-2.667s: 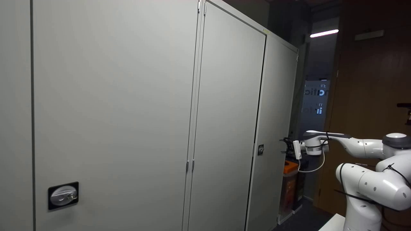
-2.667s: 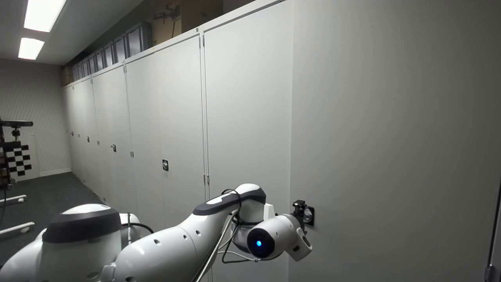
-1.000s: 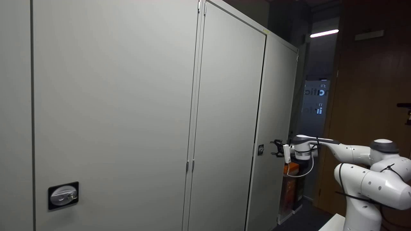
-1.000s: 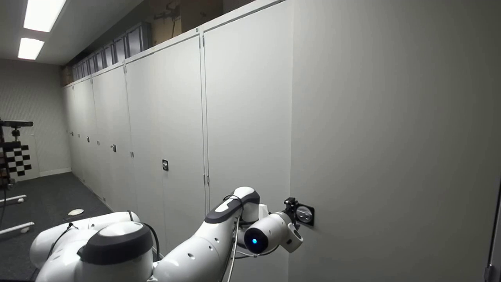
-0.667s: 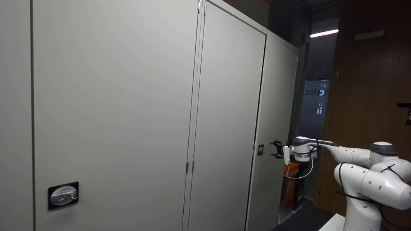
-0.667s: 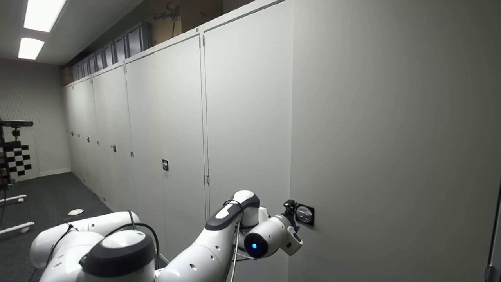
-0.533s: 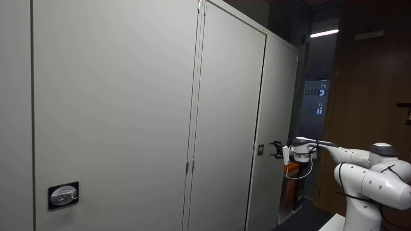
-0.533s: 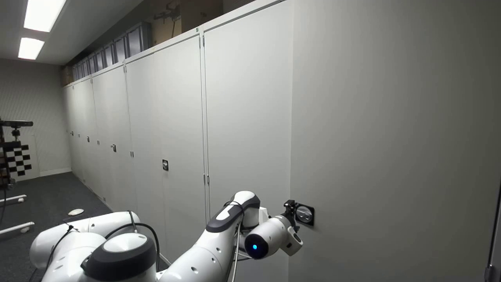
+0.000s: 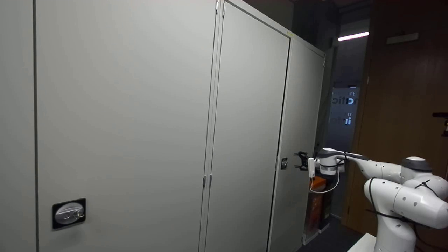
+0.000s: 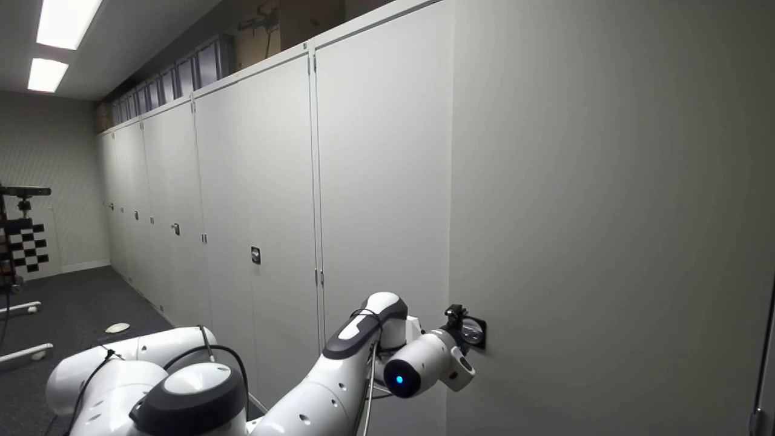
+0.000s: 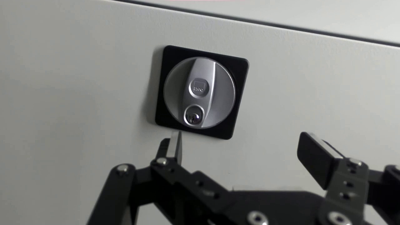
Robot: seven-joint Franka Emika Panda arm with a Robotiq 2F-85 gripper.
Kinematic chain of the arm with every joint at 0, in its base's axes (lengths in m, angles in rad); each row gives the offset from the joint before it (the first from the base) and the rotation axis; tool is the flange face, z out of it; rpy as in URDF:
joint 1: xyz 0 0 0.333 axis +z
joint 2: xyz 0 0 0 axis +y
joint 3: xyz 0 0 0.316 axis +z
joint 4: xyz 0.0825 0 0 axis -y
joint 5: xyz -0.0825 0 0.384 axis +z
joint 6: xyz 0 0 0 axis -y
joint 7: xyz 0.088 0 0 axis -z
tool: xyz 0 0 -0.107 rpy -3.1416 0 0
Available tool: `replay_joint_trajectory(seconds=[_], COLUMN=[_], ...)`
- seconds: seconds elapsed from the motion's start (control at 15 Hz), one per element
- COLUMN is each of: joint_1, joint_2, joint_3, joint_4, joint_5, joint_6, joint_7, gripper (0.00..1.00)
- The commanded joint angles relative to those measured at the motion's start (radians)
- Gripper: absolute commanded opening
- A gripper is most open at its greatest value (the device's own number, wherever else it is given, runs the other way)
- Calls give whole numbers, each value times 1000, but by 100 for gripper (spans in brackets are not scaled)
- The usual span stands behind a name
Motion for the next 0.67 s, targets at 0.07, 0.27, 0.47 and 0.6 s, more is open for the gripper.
replay_joint_trajectory(seconds=[0.07,0.27,0.47,0.6], joint_1=[43,55,62,59], joint_2=[0,0,0,0], joint_3=[14,11,20,31], joint_4=[49,58,69,68], joint_5=[6,8,24,43], joint_6=[16,13,2,-6], joint_7=[-3,-2,16,39], gripper=[100,100,100,100])
